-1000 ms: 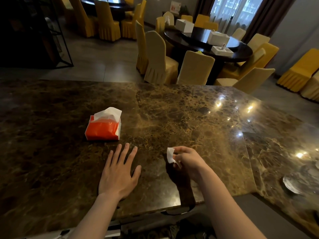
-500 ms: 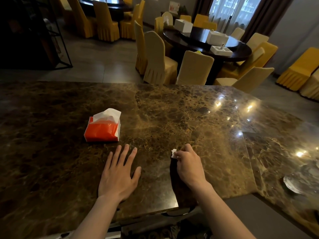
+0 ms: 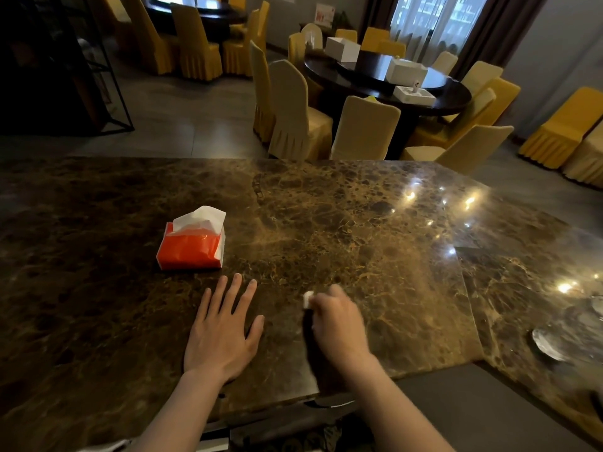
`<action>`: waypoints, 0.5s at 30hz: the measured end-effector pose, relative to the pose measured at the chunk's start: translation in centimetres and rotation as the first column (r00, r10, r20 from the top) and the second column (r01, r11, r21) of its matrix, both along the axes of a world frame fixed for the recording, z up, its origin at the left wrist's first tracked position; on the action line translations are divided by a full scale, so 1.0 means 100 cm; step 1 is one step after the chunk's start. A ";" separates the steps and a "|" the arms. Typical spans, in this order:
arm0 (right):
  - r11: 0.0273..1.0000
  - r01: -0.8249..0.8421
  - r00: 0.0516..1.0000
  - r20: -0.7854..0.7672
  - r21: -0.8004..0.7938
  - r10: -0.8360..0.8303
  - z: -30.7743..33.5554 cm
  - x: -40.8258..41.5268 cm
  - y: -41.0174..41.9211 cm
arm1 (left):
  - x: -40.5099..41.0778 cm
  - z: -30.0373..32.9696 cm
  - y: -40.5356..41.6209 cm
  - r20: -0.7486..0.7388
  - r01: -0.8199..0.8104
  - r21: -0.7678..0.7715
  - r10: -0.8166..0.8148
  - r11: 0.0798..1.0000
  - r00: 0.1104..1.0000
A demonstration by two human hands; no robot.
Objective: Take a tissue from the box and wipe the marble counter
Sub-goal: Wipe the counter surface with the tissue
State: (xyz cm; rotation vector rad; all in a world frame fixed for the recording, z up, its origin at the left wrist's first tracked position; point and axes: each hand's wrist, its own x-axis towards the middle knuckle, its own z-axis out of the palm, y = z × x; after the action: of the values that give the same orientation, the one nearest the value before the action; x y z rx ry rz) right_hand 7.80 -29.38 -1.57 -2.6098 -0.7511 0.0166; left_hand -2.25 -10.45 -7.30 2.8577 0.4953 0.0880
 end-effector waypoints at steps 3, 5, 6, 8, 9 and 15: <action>0.973 0.229 0.973 -0.024 0.001 -0.229 0.005 0.025 -0.015 | 0.000 0.001 0.000 0.012 -0.006 -0.012 0.006 1.000 1.000; 0.972 0.234 0.972 -0.023 0.013 -0.234 0.005 0.015 -0.002 | 0.001 0.001 -0.001 0.004 -0.012 -0.001 0.012 1.000 1.000; 0.981 0.190 0.981 -0.032 0.034 -0.189 0.003 0.003 0.008 | 0.001 0.001 -0.001 -0.003 -0.012 0.009 0.012 1.000 1.000; 0.996 0.046 0.998 -0.037 0.078 -0.043 0.000 -0.025 0.029 | 0.002 0.001 -0.001 -0.015 -0.010 0.015 0.010 1.000 1.000; 0.996 -0.027 0.999 -0.040 0.090 0.030 -0.002 -0.036 0.035 | 0.002 0.001 -0.001 -0.023 -0.008 0.017 0.008 1.000 1.000; 0.996 0.084 0.996 -0.032 -0.003 -0.084 0.004 0.005 -0.003 | 0.000 -0.002 0.001 -0.010 -0.001 0.005 0.001 1.000 1.000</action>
State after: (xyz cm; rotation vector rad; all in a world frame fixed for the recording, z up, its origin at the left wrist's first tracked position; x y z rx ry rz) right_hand 8.31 -29.66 -1.20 -2.6343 -0.6304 0.0345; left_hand -2.24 -10.36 -7.46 2.8638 0.4996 0.0750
